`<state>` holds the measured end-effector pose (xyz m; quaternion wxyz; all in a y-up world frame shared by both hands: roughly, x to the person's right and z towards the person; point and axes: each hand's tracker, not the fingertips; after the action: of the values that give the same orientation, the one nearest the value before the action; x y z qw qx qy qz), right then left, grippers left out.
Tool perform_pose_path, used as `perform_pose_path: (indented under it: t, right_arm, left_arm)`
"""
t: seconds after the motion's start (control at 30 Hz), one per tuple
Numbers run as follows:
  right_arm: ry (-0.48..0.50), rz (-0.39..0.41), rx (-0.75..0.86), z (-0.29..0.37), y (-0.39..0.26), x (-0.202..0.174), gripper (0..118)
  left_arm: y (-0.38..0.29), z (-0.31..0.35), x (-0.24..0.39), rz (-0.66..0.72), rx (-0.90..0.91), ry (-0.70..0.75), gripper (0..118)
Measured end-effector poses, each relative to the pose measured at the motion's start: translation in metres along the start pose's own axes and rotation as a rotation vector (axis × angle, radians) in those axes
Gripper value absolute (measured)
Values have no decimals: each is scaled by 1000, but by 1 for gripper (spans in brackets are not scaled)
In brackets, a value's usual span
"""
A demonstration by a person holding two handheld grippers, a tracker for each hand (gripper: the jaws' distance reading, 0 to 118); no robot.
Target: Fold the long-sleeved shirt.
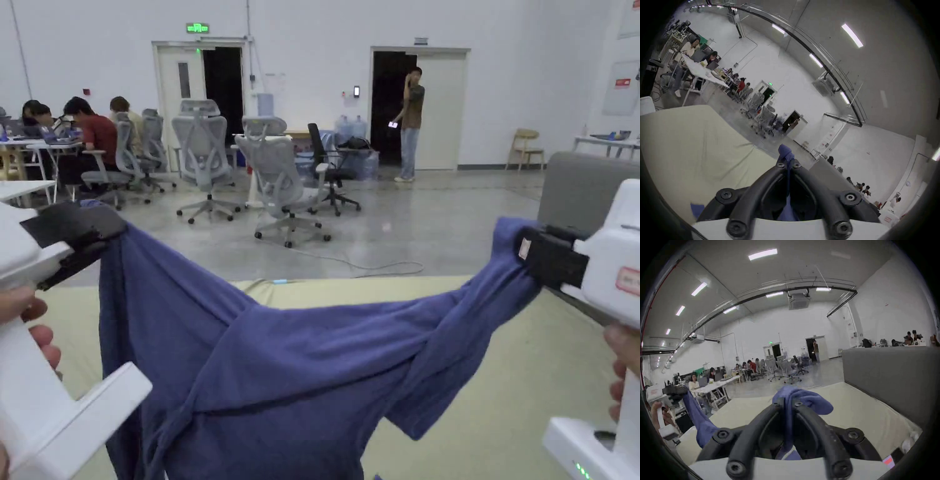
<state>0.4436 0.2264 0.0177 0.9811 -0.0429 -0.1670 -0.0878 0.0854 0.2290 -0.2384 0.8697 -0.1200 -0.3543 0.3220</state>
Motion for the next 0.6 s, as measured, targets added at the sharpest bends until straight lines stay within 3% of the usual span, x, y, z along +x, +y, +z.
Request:
perform_pose_path:
  t: [0.03,0.17,0.2,0.33,0.6]
  right_arm:
    - [-10,-3,-5,-19,19,19,11]
    - [-101,57,-47,-101,81,10,11]
    - [-132,33,-70,-124,97,36,11]
    - [-163,20,-111,-197,134,57,11]
    - [-197,-24,-156,-289,118,105,11]
  left_arm:
    - [13,-14,2,4,14,4,0]
    - [59,-72,17,-88,69,13,0]
    - [68,-87,19,-116,86,-2,0]
    - [92,-145,22,-169,92,2,0]
    - [76,-237,-25,-118,12,165,0]
